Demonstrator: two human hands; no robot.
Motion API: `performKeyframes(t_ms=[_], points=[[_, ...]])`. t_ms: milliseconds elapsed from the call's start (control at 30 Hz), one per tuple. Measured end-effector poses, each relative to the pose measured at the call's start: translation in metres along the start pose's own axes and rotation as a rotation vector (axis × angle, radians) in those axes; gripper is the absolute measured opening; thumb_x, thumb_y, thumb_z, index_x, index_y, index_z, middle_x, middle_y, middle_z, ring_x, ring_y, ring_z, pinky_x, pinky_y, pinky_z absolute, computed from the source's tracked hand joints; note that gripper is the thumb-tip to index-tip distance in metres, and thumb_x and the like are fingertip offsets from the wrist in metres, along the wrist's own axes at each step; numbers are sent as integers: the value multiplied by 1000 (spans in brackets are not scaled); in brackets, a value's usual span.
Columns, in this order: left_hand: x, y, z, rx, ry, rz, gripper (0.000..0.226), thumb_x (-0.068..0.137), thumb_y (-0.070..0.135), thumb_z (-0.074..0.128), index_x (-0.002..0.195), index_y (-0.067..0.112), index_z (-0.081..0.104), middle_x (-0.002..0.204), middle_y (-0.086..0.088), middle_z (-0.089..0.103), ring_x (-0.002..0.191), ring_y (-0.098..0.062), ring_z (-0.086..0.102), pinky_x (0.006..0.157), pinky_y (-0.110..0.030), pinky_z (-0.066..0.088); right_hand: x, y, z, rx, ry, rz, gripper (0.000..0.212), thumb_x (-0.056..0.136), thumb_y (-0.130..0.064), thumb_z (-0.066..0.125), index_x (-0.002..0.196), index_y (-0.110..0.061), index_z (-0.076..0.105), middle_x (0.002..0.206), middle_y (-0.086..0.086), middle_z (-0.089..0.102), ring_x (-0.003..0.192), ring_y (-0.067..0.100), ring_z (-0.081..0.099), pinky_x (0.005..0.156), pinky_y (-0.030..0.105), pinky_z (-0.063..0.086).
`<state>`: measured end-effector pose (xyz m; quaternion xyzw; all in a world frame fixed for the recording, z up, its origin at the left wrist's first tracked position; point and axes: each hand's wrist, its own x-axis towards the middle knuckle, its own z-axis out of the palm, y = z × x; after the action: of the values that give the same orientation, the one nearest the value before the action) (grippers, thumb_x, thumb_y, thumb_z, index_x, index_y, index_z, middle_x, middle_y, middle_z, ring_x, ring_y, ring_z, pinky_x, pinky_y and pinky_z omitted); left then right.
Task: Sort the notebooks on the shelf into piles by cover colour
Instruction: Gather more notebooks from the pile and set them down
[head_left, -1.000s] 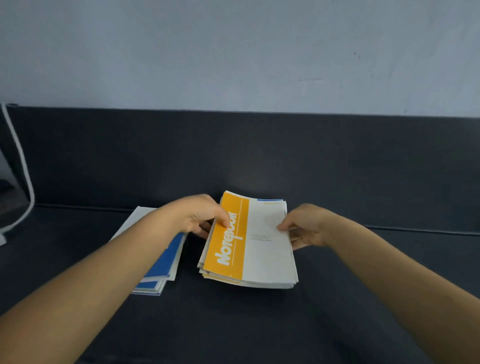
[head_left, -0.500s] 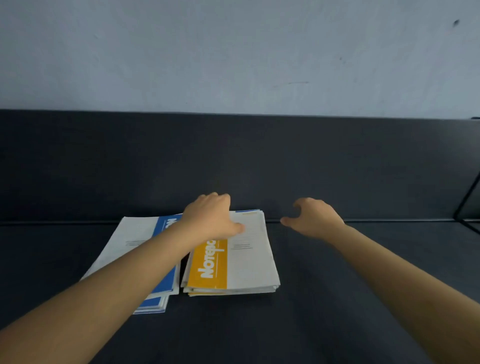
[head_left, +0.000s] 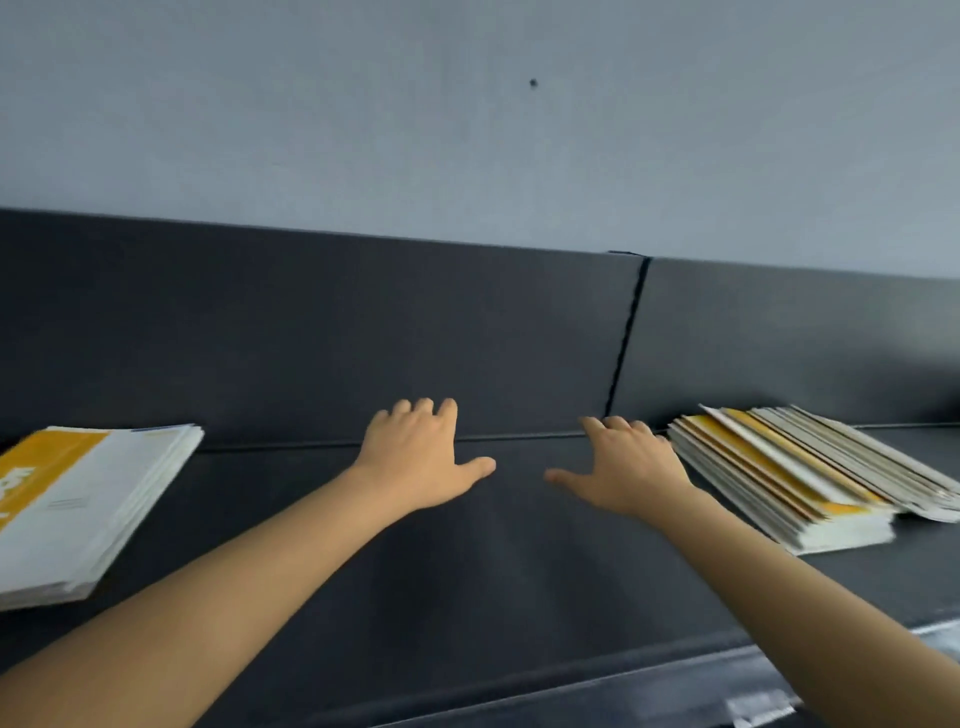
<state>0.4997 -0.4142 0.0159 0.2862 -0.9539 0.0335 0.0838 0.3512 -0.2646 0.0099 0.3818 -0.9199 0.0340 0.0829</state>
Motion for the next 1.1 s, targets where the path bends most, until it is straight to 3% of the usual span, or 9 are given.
performKeyframes(t_ms=[200,333,467,633,733,900,967,1033,1100], points=[[31,105,-9,-8,2,73,89,86,77,33,150,16,26,147,-4,42,134,-26,39,105,-39,36,9,109,-6,27,0,54,77,81,-71,47,137,-19,40,136,6,47,131,27,38,105,41,36],[58,147,-16,-13,8,115,90,85,77,33,150,15,24,148,-4,41,135,-27,38,105,-39,35,22,148,-2,74,39,94,58,92,-60,38,132,-19,46,135,7,49,129,28,39,103,40,36],[88,185,-19,-35,47,197,91,85,78,33,150,15,26,149,-5,41,135,-27,38,104,-40,36,34,185,-5,120,16,165,57,96,-55,33,135,-16,46,138,9,48,129,30,41,102,41,37],[120,250,-24,-242,-9,259,83,85,76,39,145,18,35,146,-1,43,134,-23,39,98,-37,40,49,263,-18,211,-39,257,48,99,-44,36,137,-15,45,143,9,45,128,29,42,99,36,37],[140,302,-27,-494,-104,280,75,86,69,50,141,19,43,141,2,49,127,-18,48,96,-33,42,59,327,-19,299,-77,418,48,98,-42,42,137,-14,46,141,9,48,128,28,45,98,34,38],[181,397,-15,-1178,-391,65,47,89,45,65,114,6,59,119,-15,62,84,-22,62,81,-37,56,76,434,4,624,-170,594,26,95,-32,54,114,-16,53,109,6,56,102,28,55,78,30,38],[195,427,-7,-1280,-485,-54,52,89,41,66,122,3,53,121,-18,59,89,-25,62,83,-37,57,90,476,22,794,-202,586,25,88,-30,61,103,-11,54,93,3,55,80,24,53,73,29,41],[207,450,1,-1277,-551,-181,68,87,42,67,135,0,44,127,-17,54,104,-26,60,87,-38,56,102,511,36,943,-240,559,40,78,-25,68,112,-6,58,108,16,64,89,29,61,82,37,51],[216,464,7,-1235,-591,-305,72,84,43,70,136,1,44,135,-17,50,118,-25,55,91,-39,54,104,529,38,1068,-305,559,39,84,-21,68,119,-6,58,120,25,60,88,25,59,74,33,51]])
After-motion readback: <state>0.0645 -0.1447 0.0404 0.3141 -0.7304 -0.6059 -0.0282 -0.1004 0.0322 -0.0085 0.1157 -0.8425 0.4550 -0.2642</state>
